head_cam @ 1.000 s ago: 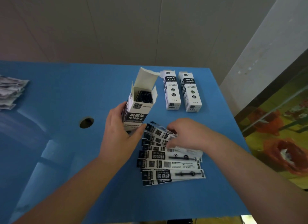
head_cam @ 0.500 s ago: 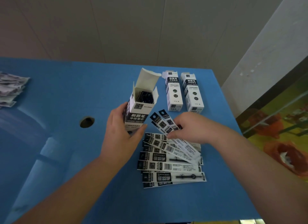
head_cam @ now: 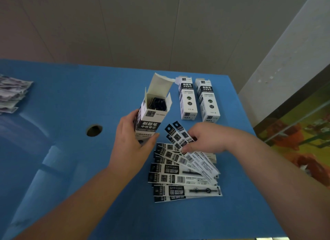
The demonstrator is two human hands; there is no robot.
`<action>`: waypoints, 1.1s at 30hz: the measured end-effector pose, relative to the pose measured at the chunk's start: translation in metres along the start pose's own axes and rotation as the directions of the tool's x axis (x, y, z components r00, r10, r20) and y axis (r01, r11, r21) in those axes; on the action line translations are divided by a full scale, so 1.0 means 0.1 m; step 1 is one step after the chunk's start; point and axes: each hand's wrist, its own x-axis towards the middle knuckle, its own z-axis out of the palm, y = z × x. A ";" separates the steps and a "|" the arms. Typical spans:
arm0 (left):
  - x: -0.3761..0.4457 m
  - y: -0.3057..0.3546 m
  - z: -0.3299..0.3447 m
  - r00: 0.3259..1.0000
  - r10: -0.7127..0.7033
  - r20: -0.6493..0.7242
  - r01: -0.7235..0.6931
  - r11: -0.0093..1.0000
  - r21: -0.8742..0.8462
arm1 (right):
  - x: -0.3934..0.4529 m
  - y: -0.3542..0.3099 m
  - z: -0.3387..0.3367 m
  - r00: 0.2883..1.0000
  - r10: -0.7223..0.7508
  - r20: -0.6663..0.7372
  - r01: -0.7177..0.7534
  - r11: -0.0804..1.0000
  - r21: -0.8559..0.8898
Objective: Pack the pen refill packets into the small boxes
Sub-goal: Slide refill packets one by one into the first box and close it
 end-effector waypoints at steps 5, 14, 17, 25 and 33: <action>0.01 -0.02 0.00 1.000 -0.017 0.003 0.017 1.000 0.000 | -0.01 0.00 -0.02 1.000 0.005 0.007 -0.005 1.000 0.023; 0.04 -0.09 0.01 0.999 -0.044 0.032 0.044 0.999 -0.013 | -0.28 0.01 -0.22 0.965 0.005 -0.262 0.169 0.750 0.639; 0.03 -0.07 0.01 0.999 -0.053 0.007 0.053 0.999 -0.009 | -0.41 -0.11 -0.24 0.908 0.071 -0.413 0.330 0.485 0.810; -0.07 0.06 0.04 1.000 0.000 -0.021 0.001 0.998 0.066 | -0.61 -0.38 -0.23 0.715 0.320 -0.622 0.611 0.146 0.778; -0.14 0.09 0.06 0.997 0.076 0.020 -0.078 0.978 0.192 | -0.62 -0.46 -0.26 0.631 0.342 -0.696 0.585 0.379 0.717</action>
